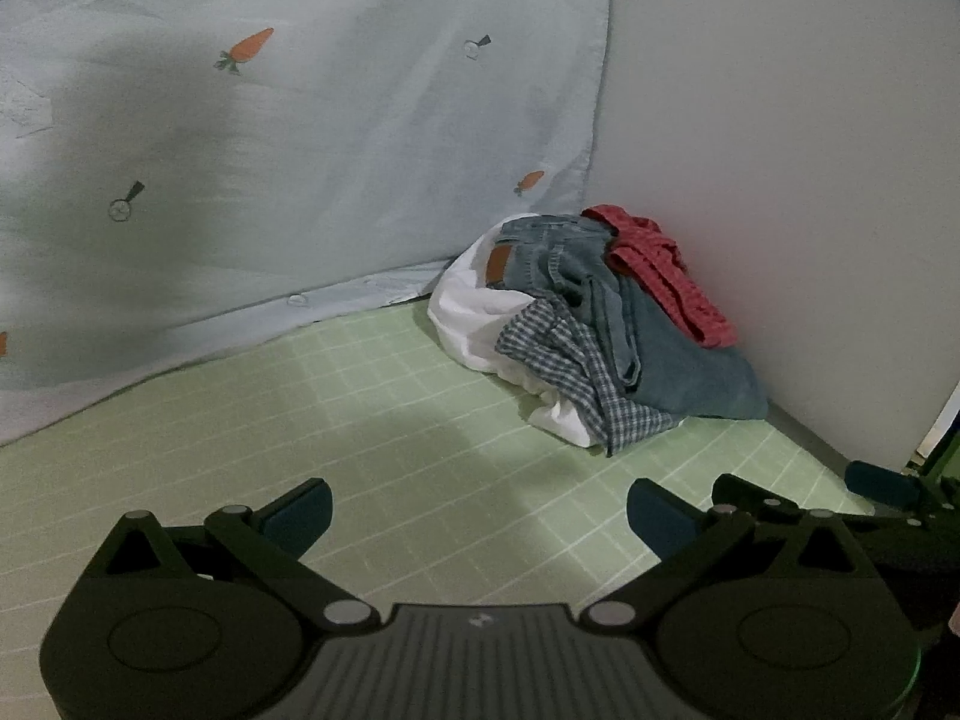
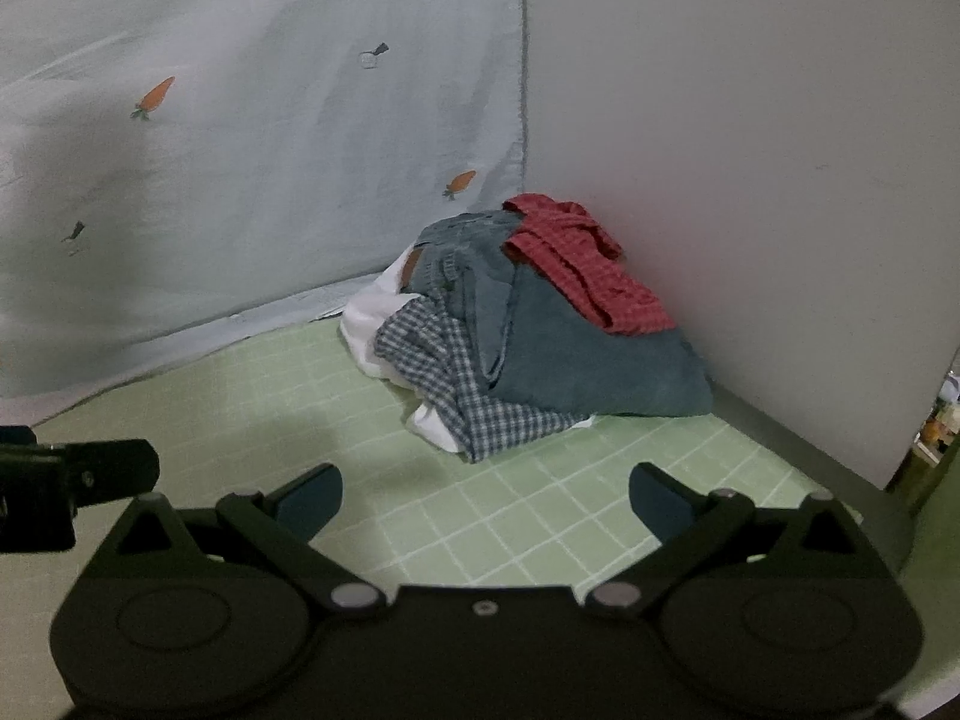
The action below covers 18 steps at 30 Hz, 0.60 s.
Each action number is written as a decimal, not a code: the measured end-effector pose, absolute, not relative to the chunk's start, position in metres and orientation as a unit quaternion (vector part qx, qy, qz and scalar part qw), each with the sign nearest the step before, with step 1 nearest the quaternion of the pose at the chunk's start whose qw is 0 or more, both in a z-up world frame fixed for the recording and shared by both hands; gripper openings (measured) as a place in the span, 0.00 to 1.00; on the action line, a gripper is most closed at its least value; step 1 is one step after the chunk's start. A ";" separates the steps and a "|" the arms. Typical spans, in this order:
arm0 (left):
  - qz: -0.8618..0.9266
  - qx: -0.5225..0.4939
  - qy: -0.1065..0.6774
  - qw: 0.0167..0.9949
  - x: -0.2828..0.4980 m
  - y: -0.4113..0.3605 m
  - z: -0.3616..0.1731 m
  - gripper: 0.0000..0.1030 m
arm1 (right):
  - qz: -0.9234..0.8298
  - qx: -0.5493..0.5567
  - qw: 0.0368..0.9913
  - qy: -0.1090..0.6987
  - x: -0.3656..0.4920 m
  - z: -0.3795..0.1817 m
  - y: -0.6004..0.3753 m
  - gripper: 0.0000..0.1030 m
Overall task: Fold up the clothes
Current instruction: 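Reach both grippers into the pile and grasp the red checked shorts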
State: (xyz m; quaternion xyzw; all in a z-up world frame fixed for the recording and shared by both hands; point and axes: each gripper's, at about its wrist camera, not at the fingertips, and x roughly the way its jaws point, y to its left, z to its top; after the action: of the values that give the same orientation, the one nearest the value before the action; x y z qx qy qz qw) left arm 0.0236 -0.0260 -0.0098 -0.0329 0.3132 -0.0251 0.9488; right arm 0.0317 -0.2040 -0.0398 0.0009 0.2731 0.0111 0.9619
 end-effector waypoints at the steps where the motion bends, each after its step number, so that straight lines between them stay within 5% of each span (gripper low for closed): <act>1: -0.026 -0.032 0.313 0.949 0.027 -0.028 -0.010 1.00 | 0.009 0.003 0.962 0.273 0.036 -0.040 -0.207 1.00; 18: -0.040 -0.008 0.326 0.945 0.185 -0.062 -0.001 1.00 | -0.069 0.087 0.955 0.277 0.210 -0.071 -0.281 1.00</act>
State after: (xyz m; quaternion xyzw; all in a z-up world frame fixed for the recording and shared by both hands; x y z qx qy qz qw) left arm 0.1853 -0.0615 -0.0006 -0.0081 0.3260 -0.0397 0.9445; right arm 0.2104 -0.2806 -0.0714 0.0866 0.2766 -0.0686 0.9546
